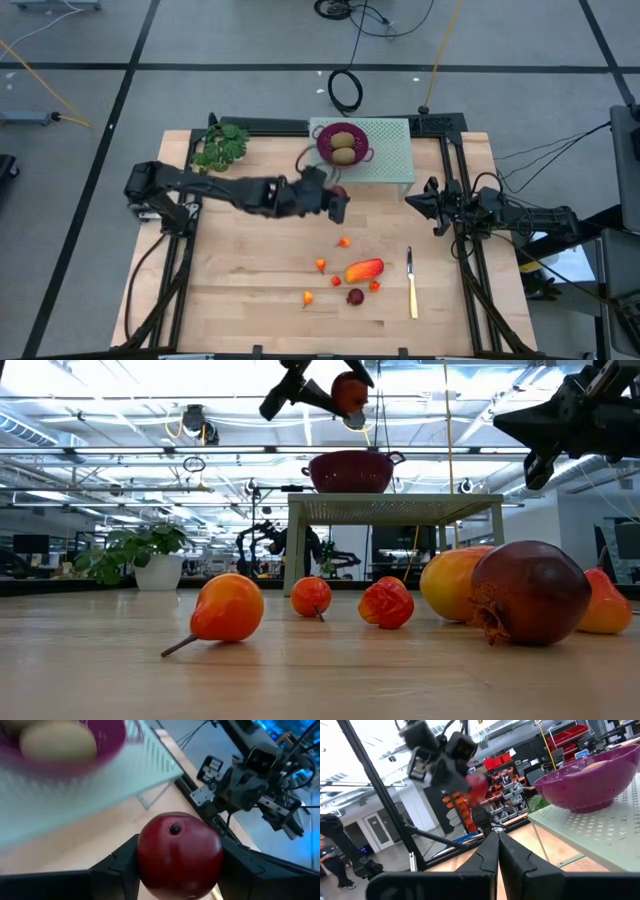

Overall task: Pick & Place Fruit
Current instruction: Put the pomegranate into the strainer bowl on the shelf

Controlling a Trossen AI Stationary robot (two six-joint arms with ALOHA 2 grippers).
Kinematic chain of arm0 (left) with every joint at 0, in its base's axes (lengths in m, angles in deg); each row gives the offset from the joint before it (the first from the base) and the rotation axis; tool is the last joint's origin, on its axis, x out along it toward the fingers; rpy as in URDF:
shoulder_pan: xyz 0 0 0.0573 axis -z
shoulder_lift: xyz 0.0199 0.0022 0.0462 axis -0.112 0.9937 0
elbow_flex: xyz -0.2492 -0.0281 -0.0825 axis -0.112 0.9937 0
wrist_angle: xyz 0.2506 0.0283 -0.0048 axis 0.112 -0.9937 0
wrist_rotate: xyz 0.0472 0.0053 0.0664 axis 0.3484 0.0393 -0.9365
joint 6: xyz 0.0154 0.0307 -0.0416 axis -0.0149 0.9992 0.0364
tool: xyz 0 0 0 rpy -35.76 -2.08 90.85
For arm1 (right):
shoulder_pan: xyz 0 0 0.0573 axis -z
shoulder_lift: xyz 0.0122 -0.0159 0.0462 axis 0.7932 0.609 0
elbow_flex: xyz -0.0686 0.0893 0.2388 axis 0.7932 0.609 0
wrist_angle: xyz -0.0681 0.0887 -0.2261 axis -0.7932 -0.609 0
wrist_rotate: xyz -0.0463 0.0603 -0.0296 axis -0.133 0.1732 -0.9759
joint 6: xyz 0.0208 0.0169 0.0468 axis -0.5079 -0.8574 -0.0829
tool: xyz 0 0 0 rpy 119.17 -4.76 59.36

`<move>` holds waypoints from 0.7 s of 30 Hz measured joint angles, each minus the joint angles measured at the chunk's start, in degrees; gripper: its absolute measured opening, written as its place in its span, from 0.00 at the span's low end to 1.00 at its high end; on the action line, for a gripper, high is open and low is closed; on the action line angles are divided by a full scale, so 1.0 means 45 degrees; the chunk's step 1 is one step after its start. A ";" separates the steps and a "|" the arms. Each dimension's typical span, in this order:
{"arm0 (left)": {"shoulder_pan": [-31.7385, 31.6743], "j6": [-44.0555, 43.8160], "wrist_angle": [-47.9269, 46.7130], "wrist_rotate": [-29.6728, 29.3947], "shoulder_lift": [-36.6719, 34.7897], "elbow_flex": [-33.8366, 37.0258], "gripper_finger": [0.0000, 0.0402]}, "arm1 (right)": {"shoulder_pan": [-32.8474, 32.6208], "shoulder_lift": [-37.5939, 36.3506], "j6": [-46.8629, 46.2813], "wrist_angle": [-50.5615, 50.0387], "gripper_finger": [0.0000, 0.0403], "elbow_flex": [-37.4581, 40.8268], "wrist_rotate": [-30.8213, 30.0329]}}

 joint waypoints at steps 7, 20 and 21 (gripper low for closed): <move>-0.1535 0.2887 -0.0045 0.1305 -0.0907 0.0000 0.46 | 0.0000 0.0001 0.0017 -0.0009 0.01 0.0002 0.0022; -0.3818 0.4625 -0.0119 0.2844 -0.1093 0.0000 0.46 | 0.0005 0.0001 0.0940 -0.0017 0.01 -0.0002 0.0078; -0.3928 0.4625 -0.0107 0.2899 -0.1093 0.0000 0.46 | 0.0000 0.0001 0.1386 -0.0016 0.01 -0.0002 0.0078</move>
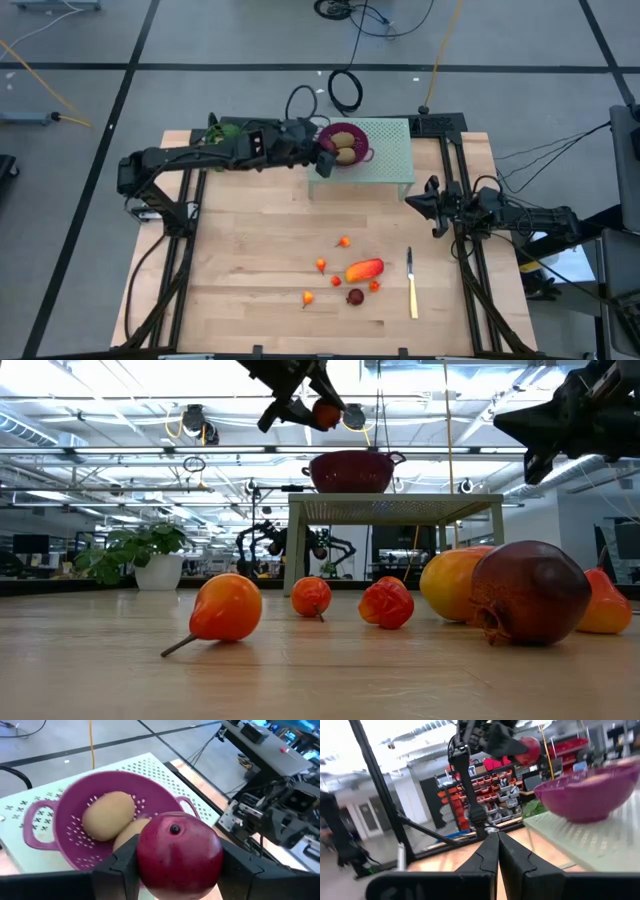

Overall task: Pick & Place Fruit
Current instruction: Put the pomegranate into the strainer bowl on the shelf

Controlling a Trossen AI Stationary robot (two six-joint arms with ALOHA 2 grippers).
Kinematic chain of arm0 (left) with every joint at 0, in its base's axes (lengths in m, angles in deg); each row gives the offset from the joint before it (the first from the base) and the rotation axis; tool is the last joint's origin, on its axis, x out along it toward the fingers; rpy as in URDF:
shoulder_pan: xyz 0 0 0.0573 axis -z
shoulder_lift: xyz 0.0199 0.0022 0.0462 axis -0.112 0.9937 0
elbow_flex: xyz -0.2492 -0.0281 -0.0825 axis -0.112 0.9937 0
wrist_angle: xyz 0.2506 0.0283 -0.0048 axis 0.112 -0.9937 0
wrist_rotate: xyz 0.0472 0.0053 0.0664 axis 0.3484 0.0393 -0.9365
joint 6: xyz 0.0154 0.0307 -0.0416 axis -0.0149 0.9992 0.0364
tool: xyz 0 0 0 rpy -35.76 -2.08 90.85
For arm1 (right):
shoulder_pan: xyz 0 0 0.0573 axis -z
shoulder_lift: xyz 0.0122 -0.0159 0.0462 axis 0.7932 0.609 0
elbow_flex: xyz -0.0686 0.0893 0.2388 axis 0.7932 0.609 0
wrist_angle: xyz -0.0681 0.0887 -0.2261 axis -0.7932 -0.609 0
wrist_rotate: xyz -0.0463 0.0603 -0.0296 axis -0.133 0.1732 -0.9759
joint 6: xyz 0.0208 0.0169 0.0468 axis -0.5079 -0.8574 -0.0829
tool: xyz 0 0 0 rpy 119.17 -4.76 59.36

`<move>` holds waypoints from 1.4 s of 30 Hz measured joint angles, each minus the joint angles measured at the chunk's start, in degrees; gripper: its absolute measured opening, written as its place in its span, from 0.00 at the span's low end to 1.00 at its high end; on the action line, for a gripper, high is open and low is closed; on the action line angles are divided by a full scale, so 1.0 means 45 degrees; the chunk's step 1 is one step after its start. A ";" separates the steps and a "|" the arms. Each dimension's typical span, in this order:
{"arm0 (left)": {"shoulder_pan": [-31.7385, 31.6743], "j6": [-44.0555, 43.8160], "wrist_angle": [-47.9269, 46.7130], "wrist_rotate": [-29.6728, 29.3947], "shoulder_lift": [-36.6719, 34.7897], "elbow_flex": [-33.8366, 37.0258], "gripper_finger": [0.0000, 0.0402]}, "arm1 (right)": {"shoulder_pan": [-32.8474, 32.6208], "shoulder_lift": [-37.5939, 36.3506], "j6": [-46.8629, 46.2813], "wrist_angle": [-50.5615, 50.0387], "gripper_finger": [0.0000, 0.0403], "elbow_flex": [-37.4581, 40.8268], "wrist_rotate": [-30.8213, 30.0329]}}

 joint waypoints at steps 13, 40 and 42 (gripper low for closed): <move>-0.0693 0.0039 0.0201 0.0201 0.0352 0.0015 0.46 | 0.0000 0.0000 0.2515 0.0004 0.01 0.0000 -0.0034; -0.0891 0.1052 -0.3086 -0.0320 0.2798 -0.3060 0.48 | 0.0001 -0.0005 0.2179 0.0004 0.01 0.0001 -0.0039; -0.0888 0.1035 -0.3135 -0.0207 0.2798 -0.3060 0.49 | 0.0000 -0.0005 0.2179 0.0004 0.01 0.0005 -0.0039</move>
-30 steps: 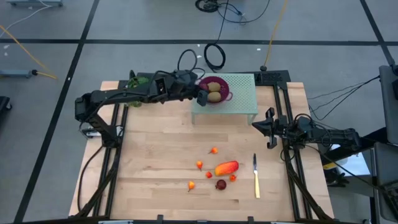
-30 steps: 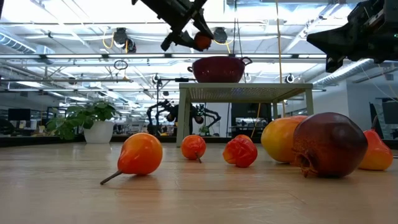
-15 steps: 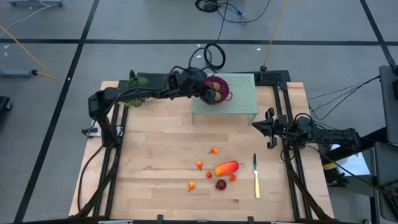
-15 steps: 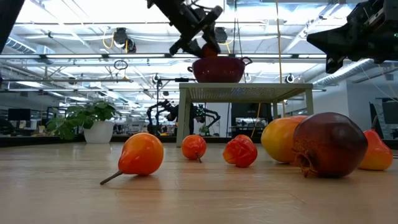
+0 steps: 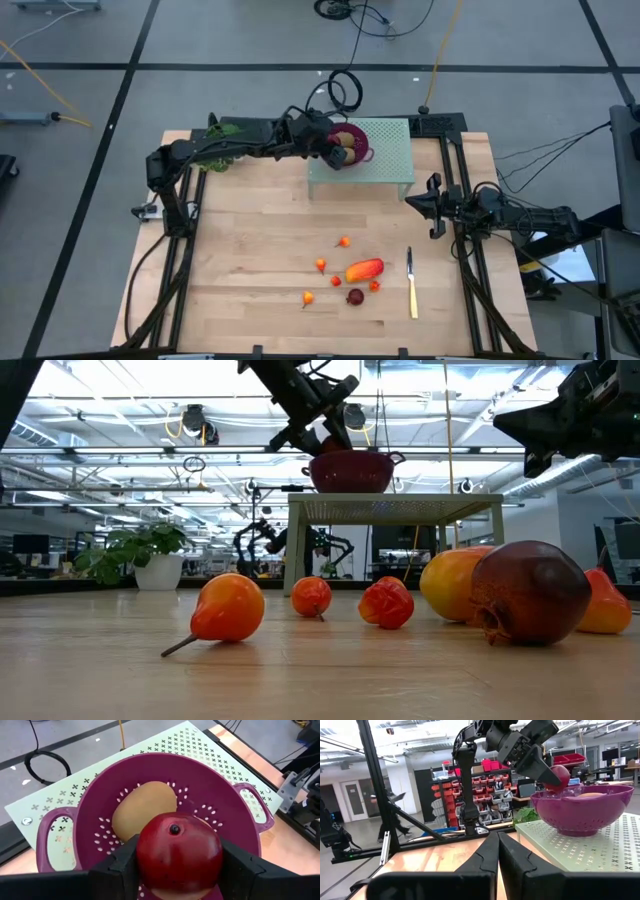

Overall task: Pick & Place Fruit
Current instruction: Put the pomegranate into the strainer bowl on the shelf

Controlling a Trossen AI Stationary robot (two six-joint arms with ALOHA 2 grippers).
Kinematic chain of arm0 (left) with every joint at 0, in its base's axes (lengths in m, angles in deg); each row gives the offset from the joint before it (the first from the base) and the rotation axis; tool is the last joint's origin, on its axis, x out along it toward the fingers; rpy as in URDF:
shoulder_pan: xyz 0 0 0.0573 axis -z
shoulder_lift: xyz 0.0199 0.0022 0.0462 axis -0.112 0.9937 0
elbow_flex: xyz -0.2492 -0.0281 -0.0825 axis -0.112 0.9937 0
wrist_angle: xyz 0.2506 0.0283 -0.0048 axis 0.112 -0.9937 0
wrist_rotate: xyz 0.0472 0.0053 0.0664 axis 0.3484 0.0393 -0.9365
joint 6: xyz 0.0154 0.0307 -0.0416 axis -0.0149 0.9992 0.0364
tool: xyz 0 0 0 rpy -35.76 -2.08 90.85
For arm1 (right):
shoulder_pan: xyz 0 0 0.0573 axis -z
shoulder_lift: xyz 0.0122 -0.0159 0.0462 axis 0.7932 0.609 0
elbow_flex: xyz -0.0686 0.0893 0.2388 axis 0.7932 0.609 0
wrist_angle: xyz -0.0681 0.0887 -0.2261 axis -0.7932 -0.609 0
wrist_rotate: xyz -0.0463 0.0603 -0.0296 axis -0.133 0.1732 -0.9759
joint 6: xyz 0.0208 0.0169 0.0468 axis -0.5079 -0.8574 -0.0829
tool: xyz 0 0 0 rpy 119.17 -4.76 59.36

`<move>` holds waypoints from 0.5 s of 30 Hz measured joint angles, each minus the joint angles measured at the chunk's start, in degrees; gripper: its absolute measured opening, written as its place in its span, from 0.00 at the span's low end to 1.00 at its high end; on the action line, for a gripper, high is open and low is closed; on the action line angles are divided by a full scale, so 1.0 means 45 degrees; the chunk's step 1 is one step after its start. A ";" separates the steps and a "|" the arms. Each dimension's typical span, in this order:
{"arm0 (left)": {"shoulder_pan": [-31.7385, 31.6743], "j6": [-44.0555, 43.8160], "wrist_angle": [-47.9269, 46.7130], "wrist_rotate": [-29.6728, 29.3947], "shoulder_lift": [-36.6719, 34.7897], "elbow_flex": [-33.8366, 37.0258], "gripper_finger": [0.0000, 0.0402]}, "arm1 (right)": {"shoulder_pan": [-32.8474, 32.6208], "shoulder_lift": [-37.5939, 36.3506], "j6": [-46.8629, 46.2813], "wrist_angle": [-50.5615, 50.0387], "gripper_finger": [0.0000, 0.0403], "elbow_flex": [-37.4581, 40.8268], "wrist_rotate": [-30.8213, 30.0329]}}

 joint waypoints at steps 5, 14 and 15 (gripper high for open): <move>0.0090 0.0059 -0.0002 -0.0097 0.0000 0.0000 0.49 | 0.0000 0.0000 0.0004 0.0000 0.01 -0.0004 0.0000; 0.0085 0.0243 -0.0296 -0.0304 0.0000 0.0000 0.49 | 0.0002 0.0000 0.0005 0.0000 0.01 -0.0003 0.0000; 0.0085 0.0253 -0.0298 -0.0320 0.0000 0.0000 0.49 | 0.0000 0.0000 0.0005 0.0000 0.01 -0.0005 0.0000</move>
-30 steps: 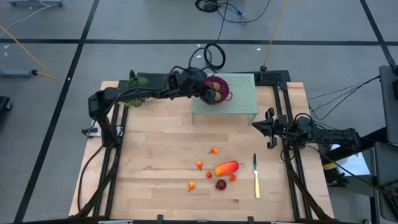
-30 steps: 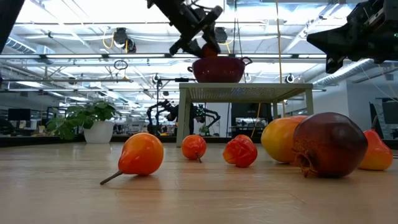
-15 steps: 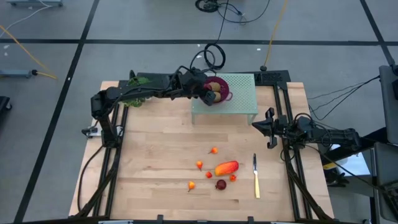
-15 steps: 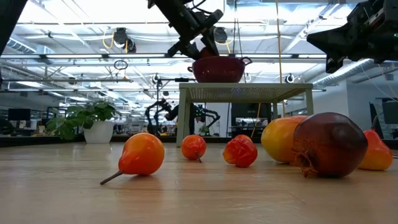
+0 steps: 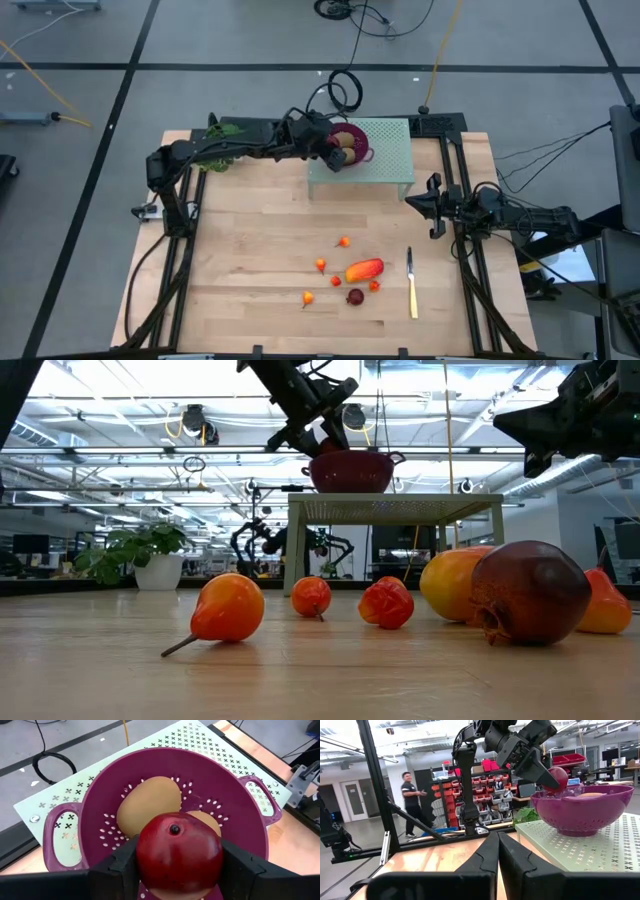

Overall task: Pick & Place Fruit
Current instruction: Put the pomegranate into the strainer bowl on the shelf

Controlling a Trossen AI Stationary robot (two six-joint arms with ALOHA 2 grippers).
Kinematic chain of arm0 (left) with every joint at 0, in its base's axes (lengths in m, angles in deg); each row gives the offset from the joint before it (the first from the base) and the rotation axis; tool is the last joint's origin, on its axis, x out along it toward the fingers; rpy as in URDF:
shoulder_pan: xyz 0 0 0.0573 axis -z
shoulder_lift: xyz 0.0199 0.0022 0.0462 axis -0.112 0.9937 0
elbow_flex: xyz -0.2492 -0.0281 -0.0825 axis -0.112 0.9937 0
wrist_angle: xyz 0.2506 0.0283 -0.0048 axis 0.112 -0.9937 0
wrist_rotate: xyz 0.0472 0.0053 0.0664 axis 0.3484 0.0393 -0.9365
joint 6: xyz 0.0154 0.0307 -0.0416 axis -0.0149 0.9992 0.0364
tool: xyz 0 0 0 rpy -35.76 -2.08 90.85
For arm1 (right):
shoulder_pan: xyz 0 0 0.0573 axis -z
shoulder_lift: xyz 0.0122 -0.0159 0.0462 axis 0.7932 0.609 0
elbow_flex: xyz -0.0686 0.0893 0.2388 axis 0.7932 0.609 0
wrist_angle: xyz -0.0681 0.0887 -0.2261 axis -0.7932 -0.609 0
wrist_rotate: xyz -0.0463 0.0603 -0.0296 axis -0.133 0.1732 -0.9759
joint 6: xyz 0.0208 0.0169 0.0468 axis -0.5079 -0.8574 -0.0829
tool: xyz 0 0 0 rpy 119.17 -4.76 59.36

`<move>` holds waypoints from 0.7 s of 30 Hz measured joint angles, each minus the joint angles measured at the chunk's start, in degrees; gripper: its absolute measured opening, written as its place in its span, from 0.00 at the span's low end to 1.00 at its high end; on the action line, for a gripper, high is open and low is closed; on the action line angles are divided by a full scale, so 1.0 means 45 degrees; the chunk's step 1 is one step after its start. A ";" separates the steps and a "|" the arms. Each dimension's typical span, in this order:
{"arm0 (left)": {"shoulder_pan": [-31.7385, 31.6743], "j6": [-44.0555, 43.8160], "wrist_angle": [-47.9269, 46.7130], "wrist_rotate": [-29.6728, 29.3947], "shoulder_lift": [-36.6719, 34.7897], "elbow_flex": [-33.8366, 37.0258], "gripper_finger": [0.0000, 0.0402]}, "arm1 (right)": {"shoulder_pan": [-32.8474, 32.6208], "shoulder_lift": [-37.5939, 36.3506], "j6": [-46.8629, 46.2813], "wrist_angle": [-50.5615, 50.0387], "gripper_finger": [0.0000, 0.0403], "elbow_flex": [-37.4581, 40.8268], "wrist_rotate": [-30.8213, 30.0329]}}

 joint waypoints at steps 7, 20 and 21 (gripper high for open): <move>-0.0024 0.0049 0.0005 -0.0020 0.0005 0.0000 0.57 | 0.0005 0.0000 0.0000 0.0002 0.01 0.0001 0.0000; -0.0102 0.0058 0.0387 -0.0147 -0.0140 0.0000 0.70 | 0.0000 0.0000 0.0000 0.0005 0.01 0.0001 0.0000; -0.0148 0.0056 0.0519 -0.0133 -0.0265 0.0000 0.70 | 0.0000 0.0003 0.0000 0.0005 0.01 0.0002 0.0000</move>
